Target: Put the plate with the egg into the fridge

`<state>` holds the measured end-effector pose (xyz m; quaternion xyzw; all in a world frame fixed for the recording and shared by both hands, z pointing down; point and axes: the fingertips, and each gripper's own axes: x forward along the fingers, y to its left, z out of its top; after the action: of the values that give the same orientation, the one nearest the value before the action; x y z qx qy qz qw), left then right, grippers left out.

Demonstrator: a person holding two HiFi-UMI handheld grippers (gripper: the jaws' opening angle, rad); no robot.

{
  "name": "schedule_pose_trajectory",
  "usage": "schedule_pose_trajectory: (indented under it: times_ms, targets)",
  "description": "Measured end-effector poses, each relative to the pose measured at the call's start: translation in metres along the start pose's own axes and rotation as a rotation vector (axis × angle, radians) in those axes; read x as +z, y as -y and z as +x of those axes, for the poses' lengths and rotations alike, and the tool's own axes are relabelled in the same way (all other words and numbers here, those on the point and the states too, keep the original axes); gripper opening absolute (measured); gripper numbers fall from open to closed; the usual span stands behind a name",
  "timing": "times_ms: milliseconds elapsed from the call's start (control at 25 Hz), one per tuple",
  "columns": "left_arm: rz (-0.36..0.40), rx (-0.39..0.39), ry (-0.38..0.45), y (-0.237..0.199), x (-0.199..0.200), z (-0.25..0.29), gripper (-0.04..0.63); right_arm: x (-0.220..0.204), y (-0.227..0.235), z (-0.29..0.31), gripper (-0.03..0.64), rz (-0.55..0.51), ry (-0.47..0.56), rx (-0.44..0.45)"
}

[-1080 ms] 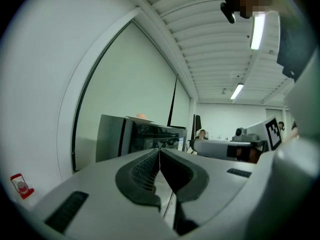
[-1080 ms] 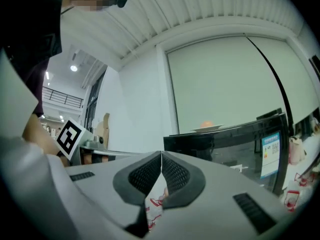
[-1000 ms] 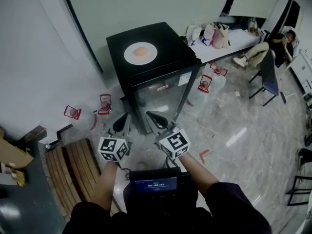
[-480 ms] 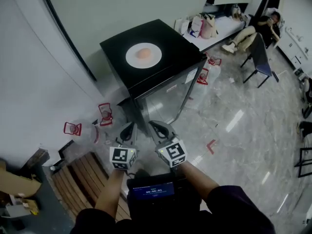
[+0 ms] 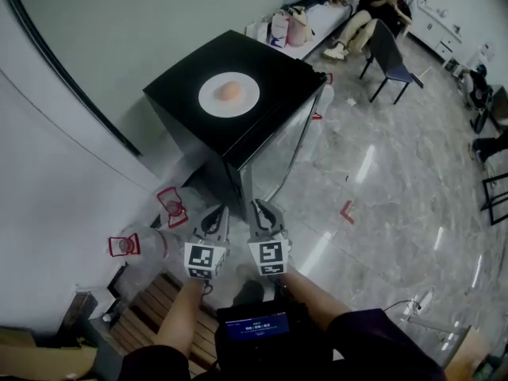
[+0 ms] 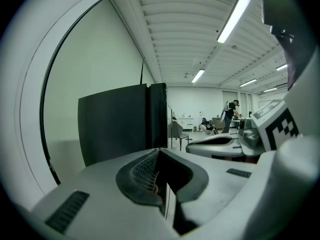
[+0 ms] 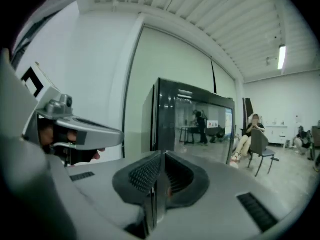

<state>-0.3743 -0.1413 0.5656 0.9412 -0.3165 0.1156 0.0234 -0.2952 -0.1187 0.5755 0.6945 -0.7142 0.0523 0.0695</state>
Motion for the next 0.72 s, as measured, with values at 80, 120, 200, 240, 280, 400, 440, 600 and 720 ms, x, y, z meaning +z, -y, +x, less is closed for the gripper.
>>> schedule_pose_trajectory:
  times_ms: [80,120,200,240,280,400,440,600,720]
  targets:
    - [0.001,-0.016,-0.005,-0.005,-0.002,0.003,0.009,-0.019,0.000,0.011,0.018,0.037,-0.045,-0.072]
    - [0.004,-0.021,-0.007,-0.006,-0.004,0.004,0.009,-0.027,-0.001,0.016,0.047,0.055,-0.067,-0.092]
    - [0.012,-0.028,-0.012,-0.011,-0.008,0.009,0.009,-0.039,-0.006,0.028,0.107,0.073,-0.103,-0.110]
    - [0.014,-0.032,-0.012,-0.014,-0.009,0.010,0.009,-0.044,-0.009,0.034,0.120,0.075,-0.118,-0.119]
    - [0.016,-0.035,-0.012,-0.017,-0.011,0.012,0.009,-0.048,-0.011,0.039,0.124,0.077,-0.131,-0.132]
    - [0.018,-0.041,-0.015,-0.025,-0.016,0.014,0.009,-0.054,-0.007,0.050,0.124,0.078,-0.148,-0.204]
    - [0.017,-0.041,-0.016,-0.026,-0.017,0.013,0.009,-0.055,-0.004,0.052,0.124,0.078,-0.150,-0.227]
    - [0.011,-0.039,-0.026,-0.031,-0.025,0.008,0.009,-0.058,-0.001,0.062,0.124,0.077,-0.158,-0.273]
    - [0.009,-0.038,-0.030,-0.034,-0.027,0.004,0.009,-0.057,-0.001,0.064,0.123,0.063,-0.148,-0.297]
